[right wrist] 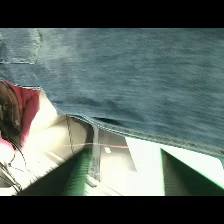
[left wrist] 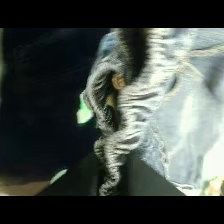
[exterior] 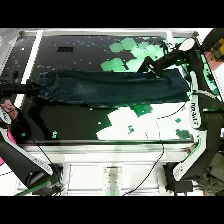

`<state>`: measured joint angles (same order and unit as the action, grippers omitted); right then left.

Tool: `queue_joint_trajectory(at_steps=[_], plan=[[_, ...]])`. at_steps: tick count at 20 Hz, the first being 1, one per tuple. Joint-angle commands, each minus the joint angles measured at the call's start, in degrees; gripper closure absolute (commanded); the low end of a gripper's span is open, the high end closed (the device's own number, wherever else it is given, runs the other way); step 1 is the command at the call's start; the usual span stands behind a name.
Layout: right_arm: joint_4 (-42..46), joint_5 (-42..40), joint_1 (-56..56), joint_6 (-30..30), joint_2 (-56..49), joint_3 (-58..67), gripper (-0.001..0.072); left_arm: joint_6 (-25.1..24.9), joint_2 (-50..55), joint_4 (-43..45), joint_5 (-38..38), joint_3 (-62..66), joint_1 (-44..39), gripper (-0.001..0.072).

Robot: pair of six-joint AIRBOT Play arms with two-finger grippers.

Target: Fold the clothes and pants, and hang the long-sleeved shirts on hangers.

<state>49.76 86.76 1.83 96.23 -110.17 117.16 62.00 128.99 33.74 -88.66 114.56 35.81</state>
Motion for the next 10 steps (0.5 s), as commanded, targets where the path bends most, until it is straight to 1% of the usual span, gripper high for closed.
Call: queue_joint_trajectory(at_steps=[1, 4, 6, 8, 10], plan=[[0.0, -9.2, 5.3, -2.4, 0.0, 0.0, 0.0684, -3.3, -0.7, -9.0, -2.4, 0.1, 0.0, 0.0674], [-0.5, -21.9, 12.3, -2.2, -0.5, 0.0, 0.0692, -4.5, -3.5, -9.8, -2.6, 0.1, -0.7, 0.0675], [-2.5, -27.9, 17.9, -1.9, -2.8, 0.0, 0.0692, -4.6, -6.5, -9.8, -2.6, 0.1, -1.9, 0.0675], [-4.2, -33.1, 23.3, 0.8, -6.9, 0.0, 0.0692, -4.6, -9.7, -9.8, -3.4, 0.1, -4.1, 0.0675], [-7.2, -40.3, 27.5, 5.8, -11.9, 0.0, 0.0692, -4.5, -12.5, -9.8, -4.2, 0.1, -7.1, 0.0674]])
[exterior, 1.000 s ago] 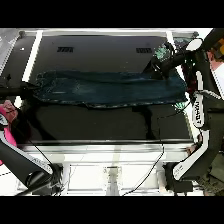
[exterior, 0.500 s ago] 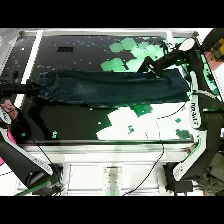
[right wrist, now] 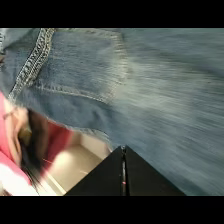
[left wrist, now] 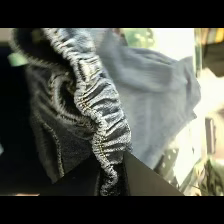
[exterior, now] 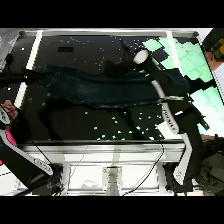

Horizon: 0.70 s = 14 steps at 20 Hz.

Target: Fold the clothes and pants, and hang the long-sleeved shirts on hangers.

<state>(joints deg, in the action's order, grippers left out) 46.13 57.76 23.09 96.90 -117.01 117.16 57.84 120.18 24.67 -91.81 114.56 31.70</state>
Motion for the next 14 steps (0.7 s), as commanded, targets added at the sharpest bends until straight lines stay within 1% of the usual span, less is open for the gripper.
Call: queue_joint_trajectory(at_steps=[1, 3, 4, 5, 7, 8, 10, 12, 14], plan=[[-5.9, -15.0, 7.7, 9.3, -7.6, 0.0, 0.0692, -0.2, -4.9, -0.7, -1.0, 0.1, -4.7, 0.0674], [-9.4, -20.9, 9.9, 18.6, -11.9, 0.0, 0.0692, -0.2, -6.6, -0.7, -1.0, 0.1, -8.4, 0.0674], [-9.9, -22.6, 10.6, 23.3, -13.4, 0.0, 0.0692, -0.2, -7.2, -0.7, -1.0, 0.1, -10.3, 0.0674], [-9.9, -23.4, 11.1, 26.6, -14.4, 0.0, 0.0692, -0.2, -7.7, -0.7, -1.0, 0.1, -12.3, 0.0674], [-9.8, -24.2, 11.3, 31.4, -15.6, 0.0, 0.0692, -0.2, -8.2, -0.7, -1.0, 0.1, -16.0, 0.0673], [-9.7, -24.7, 11.3, 32.9, -15.8, 0.0, 0.0693, -0.2, -8.2, -0.7, -1.0, 0.1, -17.9, 0.0673], [-8.1, -24.6, 9.4, 32.5, -14.5, 0.0, 0.0695, -0.2, -8.2, -0.7, -0.7, 0.1, -21.2, 0.0674], [3.8, -23.2, 6.0, 33.1, -10.1, 0.0, 0.0695, 1.9, -8.2, 0.1, 0.3, 0.1, -24.9, 0.0674], [16.7, -17.4, 0.7, 37.0, -4.6, 0.0, 0.0694, 3.0, -8.2, 1.1, 2.5, 0.1, -29.0, 0.0674]])
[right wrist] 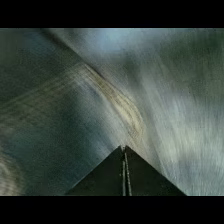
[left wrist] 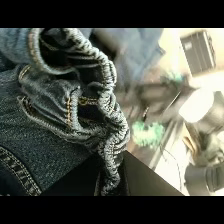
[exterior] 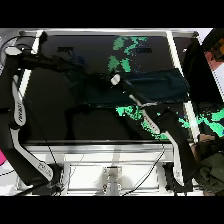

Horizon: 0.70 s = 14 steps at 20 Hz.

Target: Fold the clothes and pants, and hang the long-sleeved shirts on hangers.

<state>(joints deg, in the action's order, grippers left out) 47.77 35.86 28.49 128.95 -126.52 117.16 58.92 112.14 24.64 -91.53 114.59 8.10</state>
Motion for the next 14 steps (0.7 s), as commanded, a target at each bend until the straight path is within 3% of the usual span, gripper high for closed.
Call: queue_joint_trajectory(at_steps=[1, 3, 7, 8, 9, 10, 14], plan=[[20.9, 7.9, -7.4, 6.4, 7.5, 0.0, 0.0694, 2.0, -0.2, 1.3, 3.3, 0.0, -7.5, 0.0674], [26.8, 13.4, -13.5, 6.3, 12.7, 0.0, 0.0693, 3.5, -0.2, 3.8, 6.8, 0.0, -12.2, 0.0674], [25.3, 17.9, -20.8, -0.6, 19.7, 0.0, 0.0688, 4.2, 1.1, 8.2, 16.4, 0.0, -21.5, 0.0656], [25.1, 19.1, -21.5, -1.7, 20.6, 0.1, 0.0645, 4.1, 1.8, 8.2, 19.0, 0.0, -23.4, 0.0554], [24.3, 20.3, -22.0, -3.6, 21.3, 0.1, 0.0502, 4.1, 2.4, 8.2, 21.7, 0.0, -25.0, 0.0390], [23.2, 21.5, -22.3, -5.9, 21.8, 0.1, 0.0442, 4.2, 3.0, 8.2, 24.2, 0.0, -26.3, 0.0279], [21.0, 26.5, -22.4, -11.8, 22.1, 0.0, 0.0451, 4.4, 2.9, 8.3, 26.9, 0.0, -26.6, 0.0315]])
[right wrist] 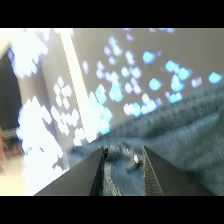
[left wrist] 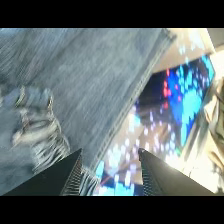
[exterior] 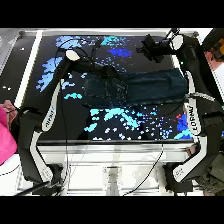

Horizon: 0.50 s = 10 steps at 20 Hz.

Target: Fold the clothes and pants, and hang the long-sleeved shirts on hangers.

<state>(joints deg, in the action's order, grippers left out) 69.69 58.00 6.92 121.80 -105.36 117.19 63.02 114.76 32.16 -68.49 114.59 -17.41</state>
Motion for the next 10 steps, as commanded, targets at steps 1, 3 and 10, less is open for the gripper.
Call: queue_joint_trajectory(at_steps=[1, 3, 10], plan=[[-1.1, 5.2, -0.8, -5.5, 0.9, 0.0, 0.0582, 1.4, 0.1, 0.8, 3.5, 0.0, -0.2, 0.0458], [-3.6, 6.3, -0.8, -8.8, 0.5, 0.0, 0.0691, 2.8, -0.2, 0.8, 1.4, 0.0, 2.7, 0.0673], [-24.4, 20.5, -0.8, -26.4, -9.4, -3.3, 0.0694, 5.2, -2.1, 0.9, -9.1, -0.1, 17.8, 0.0677]])
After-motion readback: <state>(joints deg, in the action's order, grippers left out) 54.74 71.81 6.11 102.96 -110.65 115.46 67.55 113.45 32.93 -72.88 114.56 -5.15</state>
